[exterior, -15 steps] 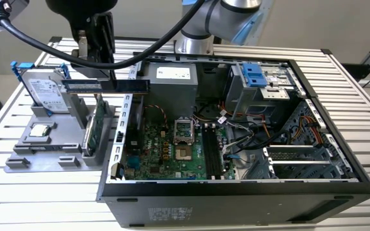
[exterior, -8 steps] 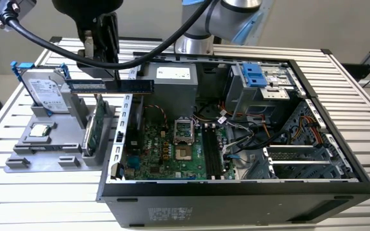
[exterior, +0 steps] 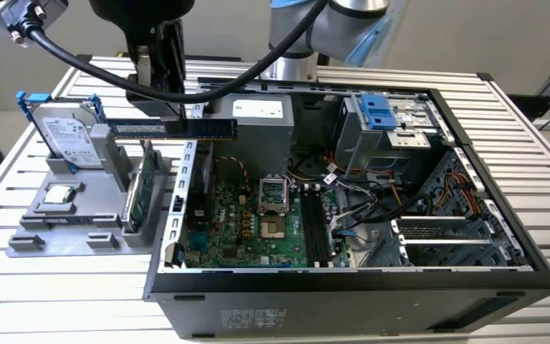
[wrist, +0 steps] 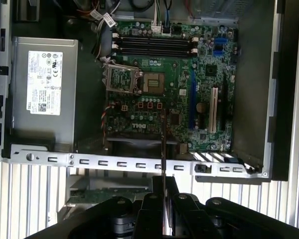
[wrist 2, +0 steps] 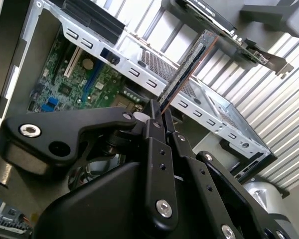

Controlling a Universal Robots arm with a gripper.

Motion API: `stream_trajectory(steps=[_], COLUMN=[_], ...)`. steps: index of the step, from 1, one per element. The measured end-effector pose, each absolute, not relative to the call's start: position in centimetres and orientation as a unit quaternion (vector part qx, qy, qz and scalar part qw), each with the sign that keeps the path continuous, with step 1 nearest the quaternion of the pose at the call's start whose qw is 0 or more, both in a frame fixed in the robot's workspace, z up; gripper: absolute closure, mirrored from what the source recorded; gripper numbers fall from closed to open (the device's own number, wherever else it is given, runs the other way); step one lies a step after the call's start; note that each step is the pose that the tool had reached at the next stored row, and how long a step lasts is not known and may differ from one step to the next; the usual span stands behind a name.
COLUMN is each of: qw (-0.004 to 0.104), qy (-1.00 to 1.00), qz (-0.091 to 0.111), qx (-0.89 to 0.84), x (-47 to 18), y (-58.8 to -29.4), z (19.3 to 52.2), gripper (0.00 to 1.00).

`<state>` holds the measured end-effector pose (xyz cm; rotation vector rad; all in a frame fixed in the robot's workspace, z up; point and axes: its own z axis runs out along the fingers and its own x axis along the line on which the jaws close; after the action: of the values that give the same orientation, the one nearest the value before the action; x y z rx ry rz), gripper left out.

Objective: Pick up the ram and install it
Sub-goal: 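Pick up the ram and move it above insertion slot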

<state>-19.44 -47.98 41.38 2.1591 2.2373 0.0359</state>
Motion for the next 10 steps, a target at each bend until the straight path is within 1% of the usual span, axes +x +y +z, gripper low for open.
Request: stream_trajectory(steps=[10], qw=[0.016], qy=[0.719], qz=[0.012], qx=[0.694], x=[-18.51], y=[-47.98], z=[41.38], gripper=[1.0])
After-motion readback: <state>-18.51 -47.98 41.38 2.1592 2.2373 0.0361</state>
